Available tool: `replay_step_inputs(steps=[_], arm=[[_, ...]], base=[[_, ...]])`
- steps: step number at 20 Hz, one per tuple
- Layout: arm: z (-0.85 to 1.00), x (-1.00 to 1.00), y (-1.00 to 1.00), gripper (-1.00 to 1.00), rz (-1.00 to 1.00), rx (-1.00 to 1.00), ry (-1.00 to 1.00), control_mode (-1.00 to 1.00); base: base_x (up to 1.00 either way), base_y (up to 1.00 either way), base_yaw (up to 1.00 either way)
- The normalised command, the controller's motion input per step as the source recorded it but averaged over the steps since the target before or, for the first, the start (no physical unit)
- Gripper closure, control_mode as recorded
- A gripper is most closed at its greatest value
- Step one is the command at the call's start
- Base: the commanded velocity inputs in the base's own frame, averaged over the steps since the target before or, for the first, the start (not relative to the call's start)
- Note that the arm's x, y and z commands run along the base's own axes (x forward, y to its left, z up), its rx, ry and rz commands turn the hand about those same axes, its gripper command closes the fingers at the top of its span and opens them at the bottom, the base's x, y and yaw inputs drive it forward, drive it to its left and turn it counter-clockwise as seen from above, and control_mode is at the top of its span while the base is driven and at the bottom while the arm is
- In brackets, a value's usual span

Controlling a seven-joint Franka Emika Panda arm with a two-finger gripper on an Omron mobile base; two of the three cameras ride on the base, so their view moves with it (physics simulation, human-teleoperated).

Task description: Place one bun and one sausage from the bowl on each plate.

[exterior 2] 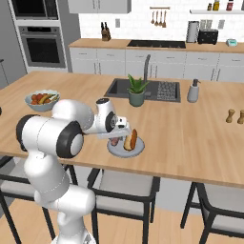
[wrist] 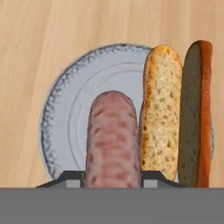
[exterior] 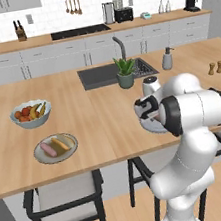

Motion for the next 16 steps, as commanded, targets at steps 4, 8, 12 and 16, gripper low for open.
replay_step_inputs(steps=[4,8,12,16], arm=[[-0.05,0.00,0.00,1.00,-0.02,0.00,-0.07,-1.00],[-0.16,0.00,0.01,1.00,0.00,0.00,-0.01,-1.00],[-0.22,0.00,0.01,-1.00,0.00,0.00,0.00,-1.00],[-0.03,0.00,0.00,-1.00,0.00,0.00,0.00,-1.00]], base=[[0.00,0.00,0.00],[0.00,0.00,0.00],[0.00,0.00,0.00],[0.00,0.00,0.00]])
